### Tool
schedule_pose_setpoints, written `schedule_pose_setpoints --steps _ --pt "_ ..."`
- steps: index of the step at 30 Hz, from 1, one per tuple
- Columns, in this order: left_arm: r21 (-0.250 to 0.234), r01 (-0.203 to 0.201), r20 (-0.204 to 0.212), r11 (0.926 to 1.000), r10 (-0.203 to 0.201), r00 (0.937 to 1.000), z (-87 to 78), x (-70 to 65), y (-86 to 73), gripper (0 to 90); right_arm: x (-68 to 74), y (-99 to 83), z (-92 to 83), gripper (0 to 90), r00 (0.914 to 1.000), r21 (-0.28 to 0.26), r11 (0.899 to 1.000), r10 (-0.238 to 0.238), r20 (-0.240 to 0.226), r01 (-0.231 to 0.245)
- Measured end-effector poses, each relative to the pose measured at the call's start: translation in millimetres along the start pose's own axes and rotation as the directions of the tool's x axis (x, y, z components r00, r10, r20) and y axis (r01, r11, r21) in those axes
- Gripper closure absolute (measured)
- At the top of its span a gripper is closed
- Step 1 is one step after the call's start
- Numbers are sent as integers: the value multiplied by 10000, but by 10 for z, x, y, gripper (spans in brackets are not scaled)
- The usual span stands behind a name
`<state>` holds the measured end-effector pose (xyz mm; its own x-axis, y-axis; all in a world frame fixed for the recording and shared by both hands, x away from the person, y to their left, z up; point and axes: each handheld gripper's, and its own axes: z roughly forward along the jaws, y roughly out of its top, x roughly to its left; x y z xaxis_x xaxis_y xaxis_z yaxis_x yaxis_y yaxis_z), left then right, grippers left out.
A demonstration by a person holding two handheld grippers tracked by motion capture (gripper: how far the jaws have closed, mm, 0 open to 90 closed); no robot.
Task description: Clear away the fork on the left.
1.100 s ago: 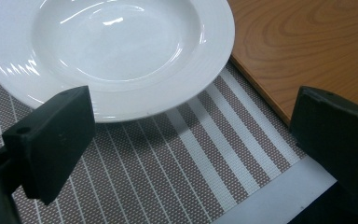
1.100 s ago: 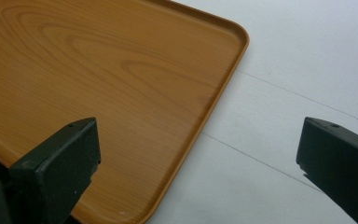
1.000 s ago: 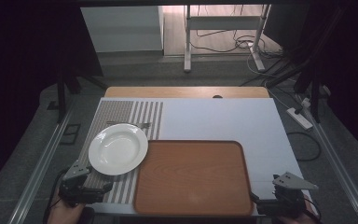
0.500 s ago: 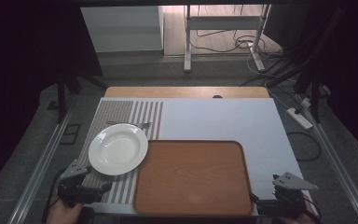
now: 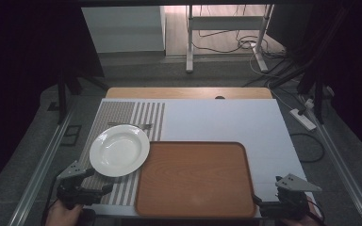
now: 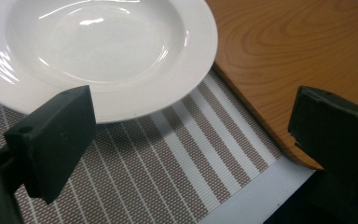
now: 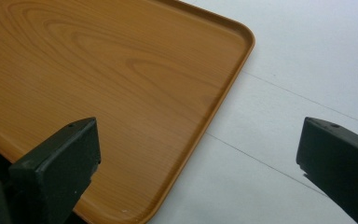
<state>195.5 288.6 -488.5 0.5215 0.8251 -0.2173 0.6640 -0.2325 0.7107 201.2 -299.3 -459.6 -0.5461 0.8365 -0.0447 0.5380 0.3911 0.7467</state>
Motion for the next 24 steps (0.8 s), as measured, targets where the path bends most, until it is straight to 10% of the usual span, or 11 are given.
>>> schedule_pose_setpoints --steps 24 --pt "485 -44 -318 9988 59 9995 86 -19 116 0 1 4 13 1 10000 128 9999 -33 -30 34"
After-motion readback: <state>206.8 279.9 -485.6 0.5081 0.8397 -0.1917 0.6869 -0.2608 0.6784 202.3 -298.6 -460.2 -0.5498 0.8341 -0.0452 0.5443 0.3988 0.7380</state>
